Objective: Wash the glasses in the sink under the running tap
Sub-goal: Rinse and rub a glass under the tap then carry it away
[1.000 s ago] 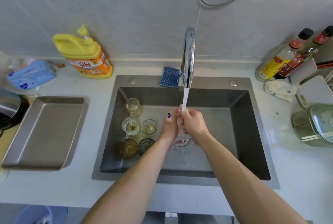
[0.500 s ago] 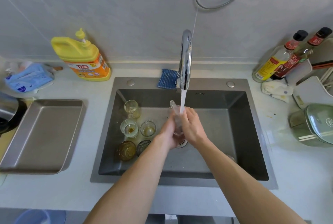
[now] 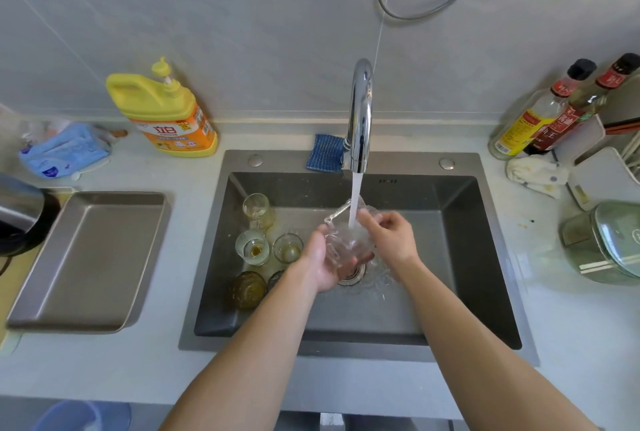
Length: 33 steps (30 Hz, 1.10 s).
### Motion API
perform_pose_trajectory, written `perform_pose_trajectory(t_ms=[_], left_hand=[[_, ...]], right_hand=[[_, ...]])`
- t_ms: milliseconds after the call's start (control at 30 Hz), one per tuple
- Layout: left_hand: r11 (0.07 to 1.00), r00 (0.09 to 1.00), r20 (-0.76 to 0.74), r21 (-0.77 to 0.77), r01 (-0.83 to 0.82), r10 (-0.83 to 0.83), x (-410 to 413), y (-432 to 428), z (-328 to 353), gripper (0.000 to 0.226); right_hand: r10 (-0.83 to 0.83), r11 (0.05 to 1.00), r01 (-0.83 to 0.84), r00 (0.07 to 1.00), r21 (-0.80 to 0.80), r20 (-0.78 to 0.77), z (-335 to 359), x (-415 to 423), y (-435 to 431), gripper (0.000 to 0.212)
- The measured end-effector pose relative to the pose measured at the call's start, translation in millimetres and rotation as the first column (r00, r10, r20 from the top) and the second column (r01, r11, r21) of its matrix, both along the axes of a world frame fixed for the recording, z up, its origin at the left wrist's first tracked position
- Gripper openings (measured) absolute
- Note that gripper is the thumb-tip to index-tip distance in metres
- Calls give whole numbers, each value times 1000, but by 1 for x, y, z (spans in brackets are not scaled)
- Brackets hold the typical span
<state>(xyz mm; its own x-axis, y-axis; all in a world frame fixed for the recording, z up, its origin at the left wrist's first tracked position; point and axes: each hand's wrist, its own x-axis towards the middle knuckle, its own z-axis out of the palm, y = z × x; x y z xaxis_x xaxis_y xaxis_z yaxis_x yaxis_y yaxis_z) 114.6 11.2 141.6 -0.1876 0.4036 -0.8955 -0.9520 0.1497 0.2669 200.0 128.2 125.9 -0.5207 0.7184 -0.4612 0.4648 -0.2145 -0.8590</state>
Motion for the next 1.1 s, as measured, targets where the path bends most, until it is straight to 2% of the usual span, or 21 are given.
perform_pose_trajectory(t_ms=[133,200,267,333,433,500,533,600,633,700,767,833,900,967,1100], left_hand=[[987,986,-91,-64,-148,142,6,4,2,71],[979,977,-120,-82,-188,178,4,4,-1,67],[977,976,-112,-89,-196,186,2,4,-2,64],[973,977,-64,-97,-211,206,3,6,1,63],[964,967,74,-127,-233,243,7,7,5,58],[976,978,83,-124,-180,191,8,6,6,56],[982,985,80,-129,-139,150,8,4,5,54],[989,992,89,-128,-77,89,9,4,5,49],[992,995,76,-113,-56,65,10,3,3,48],[998,1000,27,-66,-4,5,10,3,1,49],[995,997,-56,-83,56,-61,9,4,1,51],[986,987,-130,-150,71,-91,8,8,-4,61],[975,955,-253,-196,107,-155,9,13,-4,68],[965,906,-365,-225,137,-214,10,17,1,60],[988,972,-196,-105,111,-130,4,9,3,65]], right_hand=[[134,989,-133,991,58,-5,7,-2,-10,29],[230,970,-227,973,84,-26,9,2,-12,27],[245,964,-235,967,120,-71,8,8,-14,20],[195,965,-175,977,197,-85,6,11,-19,15],[112,957,-86,990,276,-80,8,10,-33,32],[93,957,-65,992,282,-86,11,8,-37,36],[79,960,-50,992,277,-94,12,8,-38,44],[27,984,-5,992,180,-121,13,5,-38,76],[-5,997,16,990,73,-141,16,3,-38,90],[-31,993,11,984,-115,-175,18,0,-37,102],[-12,989,-13,986,-145,-167,14,-2,-32,92],[41,998,-45,995,-38,-90,13,-5,-29,81],[110,992,-111,994,55,24,13,-12,-29,80],[118,988,-127,989,93,90,13,-18,-32,69],[84,996,-85,996,-38,-16,12,-15,-29,63]])
